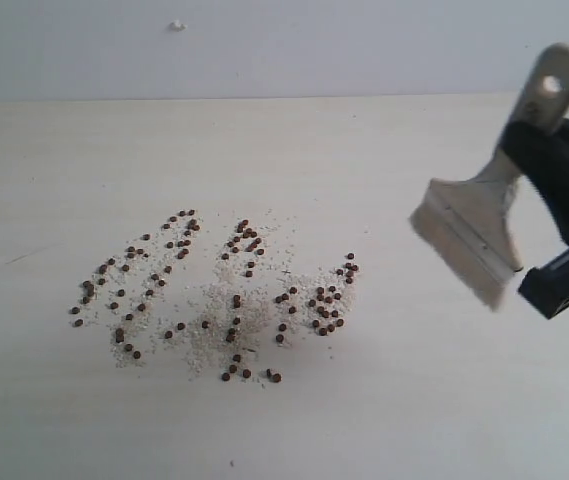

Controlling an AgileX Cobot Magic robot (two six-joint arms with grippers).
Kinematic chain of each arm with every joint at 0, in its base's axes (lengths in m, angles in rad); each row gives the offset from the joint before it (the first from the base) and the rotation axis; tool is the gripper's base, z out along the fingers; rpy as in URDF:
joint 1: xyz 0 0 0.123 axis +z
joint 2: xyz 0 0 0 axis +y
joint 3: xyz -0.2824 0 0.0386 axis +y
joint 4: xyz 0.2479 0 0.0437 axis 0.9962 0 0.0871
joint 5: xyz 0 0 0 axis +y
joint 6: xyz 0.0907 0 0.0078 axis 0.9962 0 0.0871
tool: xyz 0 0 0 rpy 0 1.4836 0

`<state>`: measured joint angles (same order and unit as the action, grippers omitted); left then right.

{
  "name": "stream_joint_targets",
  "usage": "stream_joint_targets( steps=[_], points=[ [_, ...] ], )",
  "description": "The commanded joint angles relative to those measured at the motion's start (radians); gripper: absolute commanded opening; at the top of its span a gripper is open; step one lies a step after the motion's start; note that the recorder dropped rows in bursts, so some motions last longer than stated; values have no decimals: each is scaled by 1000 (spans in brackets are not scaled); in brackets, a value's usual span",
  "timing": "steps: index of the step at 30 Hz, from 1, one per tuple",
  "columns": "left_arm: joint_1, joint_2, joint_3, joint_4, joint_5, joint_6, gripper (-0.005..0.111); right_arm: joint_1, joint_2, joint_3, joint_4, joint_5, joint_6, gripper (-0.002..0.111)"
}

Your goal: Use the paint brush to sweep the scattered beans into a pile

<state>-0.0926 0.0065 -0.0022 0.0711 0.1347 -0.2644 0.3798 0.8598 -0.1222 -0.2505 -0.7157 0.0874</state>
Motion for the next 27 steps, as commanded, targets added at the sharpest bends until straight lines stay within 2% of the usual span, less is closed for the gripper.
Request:
stream_joint_targets(
  steps=[1, 6, 12, 15, 17, 21, 23, 25, 27],
  points=[
    [3, -6, 2, -4, -1, 1, 0, -3, -13, 47, 357, -22, -180, 0],
    [3, -6, 2, -4, -1, 1, 0, -3, 76, 31, 443, -55, -244, 0],
    [3, -6, 2, -4, -1, 1, 0, -3, 242, -54, 638, -80, -433, 0],
    [3, -6, 2, -4, -1, 1, 0, -3, 331, -92, 677, -94, -446, 0],
    [3, -6, 2, -4, -1, 1, 0, -3, 377, -119, 648, -78, -423, 0],
    [3, -6, 2, -4, -1, 1, 0, -3, 449, -169, 394, -39, -394, 0],
    [3, -6, 2, -4, -1, 1, 0, -3, 473, -197, 311, -41, -294, 0],
    [3, -6, 2, -4, -1, 1, 0, -3, 486, -222, 311, -33, -228, 0],
    [3, -6, 2, -4, -1, 1, 0, 2, 504, -245, 404, -10, -244, 0]
  ],
)
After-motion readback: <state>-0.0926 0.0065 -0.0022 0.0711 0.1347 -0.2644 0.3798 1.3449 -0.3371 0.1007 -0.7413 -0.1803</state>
